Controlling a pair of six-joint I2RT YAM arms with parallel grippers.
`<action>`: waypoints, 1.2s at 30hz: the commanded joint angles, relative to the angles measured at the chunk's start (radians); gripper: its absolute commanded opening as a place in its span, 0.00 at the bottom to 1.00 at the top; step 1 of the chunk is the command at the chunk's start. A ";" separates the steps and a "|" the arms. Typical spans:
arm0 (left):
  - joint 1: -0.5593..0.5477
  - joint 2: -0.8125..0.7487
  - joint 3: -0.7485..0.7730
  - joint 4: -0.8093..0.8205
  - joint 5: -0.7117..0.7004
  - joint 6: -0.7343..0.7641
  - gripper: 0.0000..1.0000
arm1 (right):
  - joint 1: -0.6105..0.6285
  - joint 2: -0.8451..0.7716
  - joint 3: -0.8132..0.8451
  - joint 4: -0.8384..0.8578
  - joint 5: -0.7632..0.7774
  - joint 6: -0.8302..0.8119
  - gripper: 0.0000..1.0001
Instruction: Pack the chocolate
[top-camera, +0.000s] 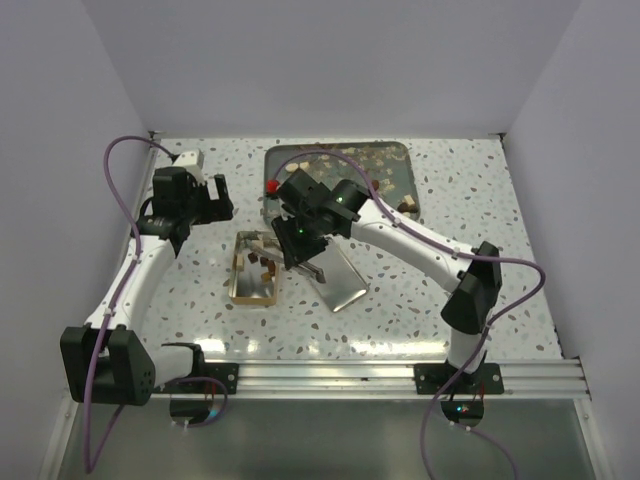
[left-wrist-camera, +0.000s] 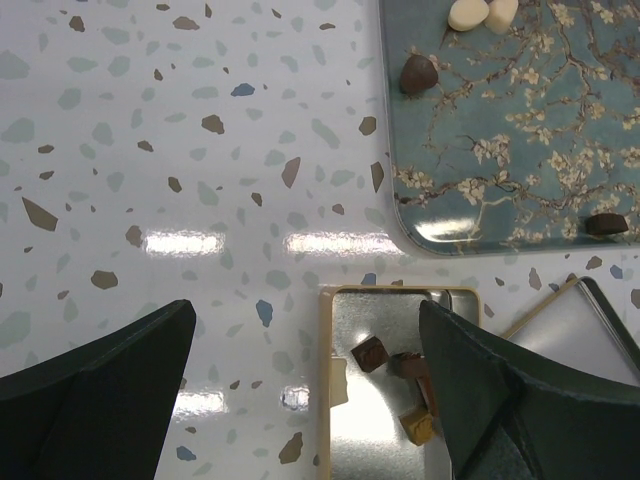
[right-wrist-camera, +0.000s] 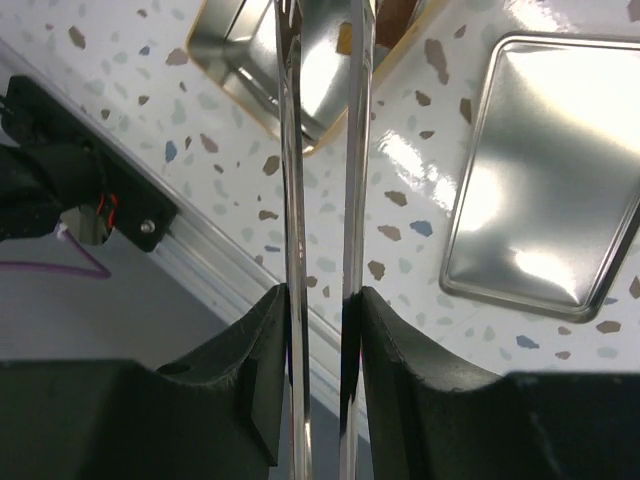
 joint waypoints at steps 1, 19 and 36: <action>0.008 0.004 0.034 0.039 0.015 -0.012 1.00 | 0.032 -0.082 -0.007 -0.025 -0.020 0.019 0.28; 0.008 -0.016 0.037 0.028 0.008 -0.007 1.00 | 0.046 -0.029 0.080 0.007 -0.005 0.023 0.42; 0.008 -0.023 0.021 0.036 0.014 -0.012 1.00 | -0.256 -0.213 -0.061 0.005 0.130 -0.003 0.40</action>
